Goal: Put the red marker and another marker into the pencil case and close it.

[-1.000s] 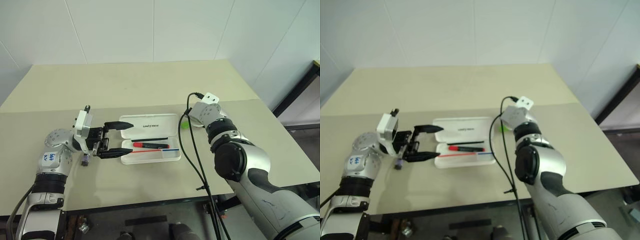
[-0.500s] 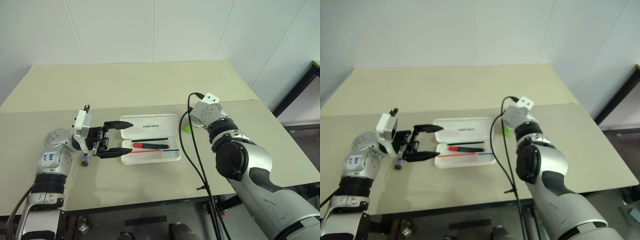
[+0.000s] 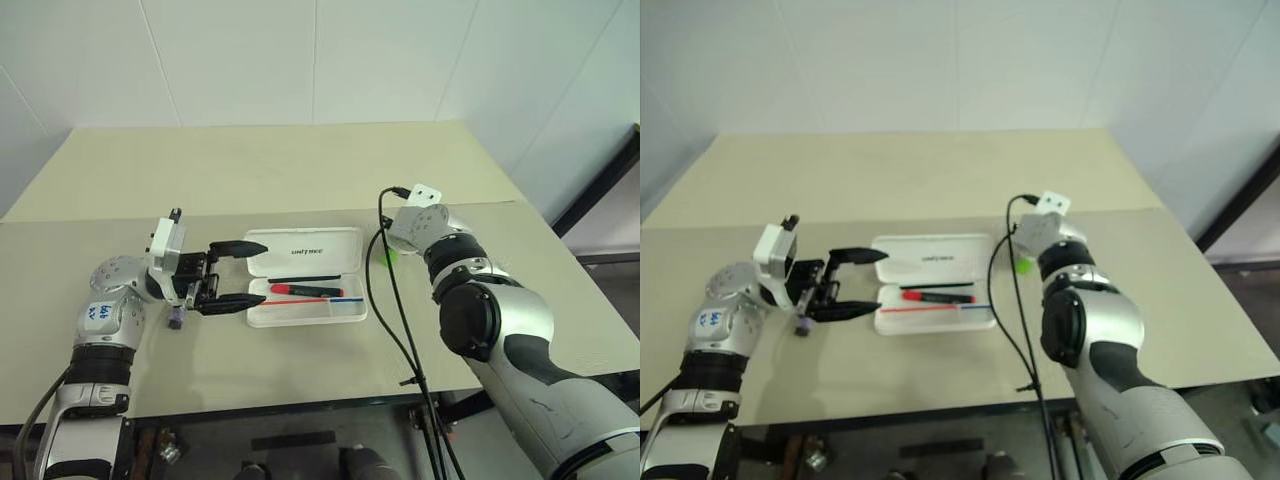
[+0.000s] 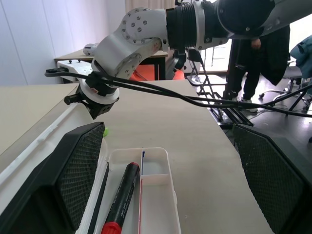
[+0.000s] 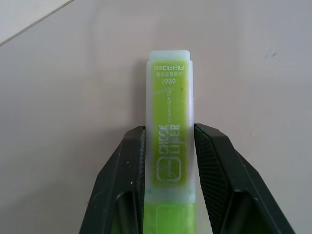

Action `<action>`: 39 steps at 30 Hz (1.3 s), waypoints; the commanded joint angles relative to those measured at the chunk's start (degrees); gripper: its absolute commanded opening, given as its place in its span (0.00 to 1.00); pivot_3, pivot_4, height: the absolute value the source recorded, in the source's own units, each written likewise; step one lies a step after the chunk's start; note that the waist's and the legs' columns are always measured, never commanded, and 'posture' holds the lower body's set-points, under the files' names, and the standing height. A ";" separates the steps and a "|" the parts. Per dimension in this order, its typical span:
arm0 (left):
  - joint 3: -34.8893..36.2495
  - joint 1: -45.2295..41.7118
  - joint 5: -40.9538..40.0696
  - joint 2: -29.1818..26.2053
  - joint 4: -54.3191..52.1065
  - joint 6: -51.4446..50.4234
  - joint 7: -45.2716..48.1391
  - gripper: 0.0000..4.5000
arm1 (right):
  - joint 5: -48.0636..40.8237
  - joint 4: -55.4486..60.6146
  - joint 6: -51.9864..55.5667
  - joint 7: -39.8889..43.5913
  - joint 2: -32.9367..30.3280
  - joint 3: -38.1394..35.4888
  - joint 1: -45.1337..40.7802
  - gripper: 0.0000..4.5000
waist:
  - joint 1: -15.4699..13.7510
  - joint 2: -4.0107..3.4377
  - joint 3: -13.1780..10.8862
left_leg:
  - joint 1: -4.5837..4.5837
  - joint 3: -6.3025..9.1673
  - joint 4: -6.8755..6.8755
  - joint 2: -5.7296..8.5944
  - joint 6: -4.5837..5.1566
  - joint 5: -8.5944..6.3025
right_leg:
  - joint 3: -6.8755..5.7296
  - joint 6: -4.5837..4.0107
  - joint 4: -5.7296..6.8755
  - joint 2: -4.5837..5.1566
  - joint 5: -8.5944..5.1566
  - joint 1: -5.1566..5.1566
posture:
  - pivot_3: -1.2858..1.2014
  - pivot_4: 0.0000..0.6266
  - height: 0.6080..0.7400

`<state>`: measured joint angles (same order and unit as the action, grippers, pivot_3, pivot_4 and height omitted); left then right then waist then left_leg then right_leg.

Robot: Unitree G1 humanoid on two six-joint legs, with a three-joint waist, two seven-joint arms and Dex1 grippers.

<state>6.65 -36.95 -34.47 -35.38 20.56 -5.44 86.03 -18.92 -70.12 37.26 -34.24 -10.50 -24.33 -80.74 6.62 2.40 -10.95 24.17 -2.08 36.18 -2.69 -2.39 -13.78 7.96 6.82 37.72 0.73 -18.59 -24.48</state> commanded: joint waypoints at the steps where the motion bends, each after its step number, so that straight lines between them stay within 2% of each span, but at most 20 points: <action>1: 0.00 -1.63 -1.41 -0.33 -0.28 -0.45 5.61 1.00 | 2.96 6.70 3.56 2.02 -3.05 3.27 0.77 0.26 | -0.22 -0.07 -0.05 | 0.01 -0.01 -0.02 0.00 0.00 0.00 | 0.00 0.00 -0.02 0.00 0.00 -0.01 | 0.52 0.24 1.00; 3: -0.68 -2.38 -1.75 -0.92 0.52 -0.56 6.31 1.00 | 4.21 14.82 8.29 6.06 -3.91 6.91 2.38 0.26 | 0.05 -0.09 -0.05 | 0.06 -0.06 -0.10 -0.02 0.00 0.00 | 0.05 0.00 -0.02 0.00 0.00 -0.13 | 0.52 0.24 1.00; 6: -2.42 -3.16 -2.98 -2.19 1.48 -0.43 6.47 1.00 | 5.58 33.68 15.09 14.43 -5.47 14.80 7.81 0.26 | 0.61 -0.23 -0.14 | 0.06 -0.05 -0.20 -0.15 -0.06 0.03 | 0.07 -0.01 0.08 -0.11 -0.01 -0.28 | 0.52 0.24 1.00; 10: -5.03 -3.73 -4.92 -3.63 2.44 0.12 6.47 1.00 | 5.82 54.31 20.67 23.38 -9.15 21.75 14.46 0.26 | 1.24 -0.28 -0.17 | 0.07 0.00 -0.21 -0.22 -0.12 0.06 | 0.14 -0.01 0.19 -0.16 -0.02 -0.37 | 0.52 0.24 1.00; 18: -9.53 -4.95 -7.48 -5.58 5.12 2.43 6.47 1.00 | 1.58 80.06 22.19 46.60 -18.98 31.33 21.67 0.26 | 1.18 -0.28 -0.17 | 0.04 -0.04 -0.04 -0.18 -0.09 0.06 | 0.19 -0.01 0.16 -0.18 -0.02 -0.35 | 0.52 0.24 1.00; 23: -12.30 -5.40 -8.83 -6.98 7.13 4.39 6.47 1.00 | -3.79 87.30 22.54 61.83 -24.92 34.12 22.11 0.26 | 0.96 -0.27 -0.17 | 0.05 -0.04 -0.03 -0.14 -0.06 0.06 | 0.18 -0.01 0.12 -0.17 -0.02 -0.30 | 0.52 0.24 1.00; 30: -15.07 -6.31 -9.83 -9.69 11.94 8.35 6.47 1.00 | -5.80 90.24 19.64 81.23 -32.32 43.13 20.70 0.26 | 0.72 -0.27 -0.17 | 0.05 -0.04 0.02 -0.15 -0.04 0.05 | 0.16 -0.01 0.12 -0.16 -0.02 -0.29 | 0.52 0.24 1.00; 33: -15.33 -7.13 -9.58 -10.16 14.99 10.22 6.47 1.00 | -5.11 90.50 17.79 86.59 -32.23 46.58 19.92 0.26 | 0.66 -0.27 -0.17 | 0.03 -0.04 0.03 -0.16 -0.04 0.05 | 0.13 -0.01 0.13 -0.18 -0.02 -0.28 | 0.52 0.24 1.00; 39: -15.80 -4.66 -10.44 -12.36 16.86 11.08 6.47 1.00 | 0.42 84.70 12.67 89.89 -26.26 54.15 17.71 0.26 | 0.77 -0.27 -0.17 | 0.05 -0.05 0.12 -0.17 -0.04 0.05 | 0.09 -0.01 0.18 -0.18 -0.02 -0.28 | 0.52 0.24 1.00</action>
<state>-9.27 -42.25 -43.42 -46.19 36.99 4.68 86.08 -20.21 15.19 52.27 54.31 -37.53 29.15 -61.46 7.39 2.13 -11.12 24.21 -2.13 36.29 -2.87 -2.43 -13.73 8.07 6.81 37.90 0.56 -18.61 -24.77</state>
